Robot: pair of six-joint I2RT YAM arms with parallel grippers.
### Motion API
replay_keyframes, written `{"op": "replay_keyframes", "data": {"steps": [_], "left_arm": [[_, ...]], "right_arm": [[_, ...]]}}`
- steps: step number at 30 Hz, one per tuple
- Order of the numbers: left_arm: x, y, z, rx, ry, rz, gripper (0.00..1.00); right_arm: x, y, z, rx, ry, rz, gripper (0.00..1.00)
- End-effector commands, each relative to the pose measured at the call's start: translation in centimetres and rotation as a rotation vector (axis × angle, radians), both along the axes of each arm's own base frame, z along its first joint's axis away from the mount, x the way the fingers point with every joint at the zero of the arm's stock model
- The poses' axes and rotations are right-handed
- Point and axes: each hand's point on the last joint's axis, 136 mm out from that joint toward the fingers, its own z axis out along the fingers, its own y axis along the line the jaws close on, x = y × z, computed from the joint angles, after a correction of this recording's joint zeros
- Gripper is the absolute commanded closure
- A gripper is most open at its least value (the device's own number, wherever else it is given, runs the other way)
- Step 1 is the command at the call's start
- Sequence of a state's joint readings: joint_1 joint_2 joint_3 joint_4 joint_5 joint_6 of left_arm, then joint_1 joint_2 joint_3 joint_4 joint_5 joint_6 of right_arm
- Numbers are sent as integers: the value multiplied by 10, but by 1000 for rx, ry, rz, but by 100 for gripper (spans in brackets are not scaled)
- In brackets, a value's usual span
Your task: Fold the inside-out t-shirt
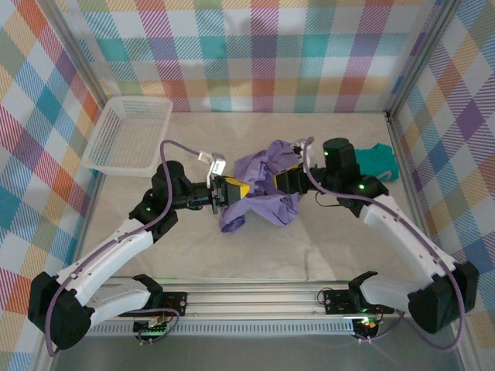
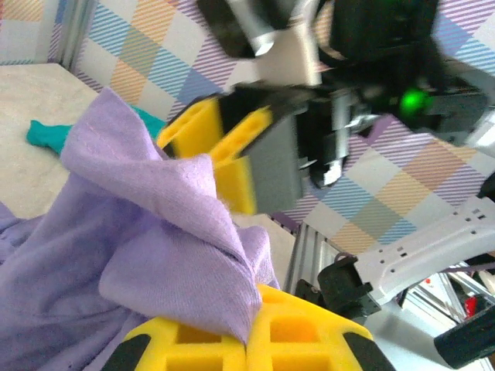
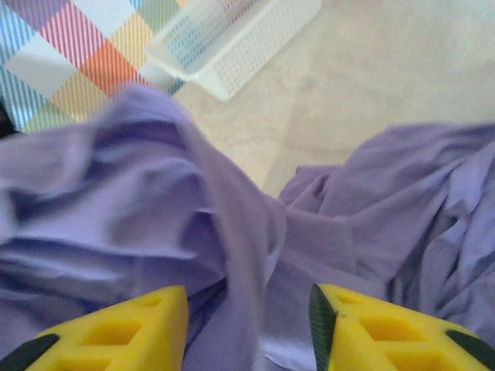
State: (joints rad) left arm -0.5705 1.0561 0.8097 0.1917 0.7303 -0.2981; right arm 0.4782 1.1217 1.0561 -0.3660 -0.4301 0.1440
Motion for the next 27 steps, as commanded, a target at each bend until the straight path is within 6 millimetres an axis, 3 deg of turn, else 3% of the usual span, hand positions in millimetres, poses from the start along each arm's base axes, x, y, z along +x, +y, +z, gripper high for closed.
{"op": "replay_keyframes", "data": {"steps": [1, 5, 10, 18, 27], "left_arm": [[10, 2, 7, 14, -42, 42, 100], [12, 1, 4, 27, -26, 40, 100], [11, 1, 7, 21, -27, 31, 100], [8, 0, 7, 21, -23, 19, 100], [7, -1, 8, 18, -22, 13, 100]], "right_arm": [[-11, -10, 26, -19, -173, 9, 50], [-38, 7, 46, 76, -253, 169, 51], [-68, 42, 45, 170, -193, 423, 63], [-62, 63, 37, 248, -107, 512, 63], [-56, 72, 20, 257, -40, 517, 67]]}}
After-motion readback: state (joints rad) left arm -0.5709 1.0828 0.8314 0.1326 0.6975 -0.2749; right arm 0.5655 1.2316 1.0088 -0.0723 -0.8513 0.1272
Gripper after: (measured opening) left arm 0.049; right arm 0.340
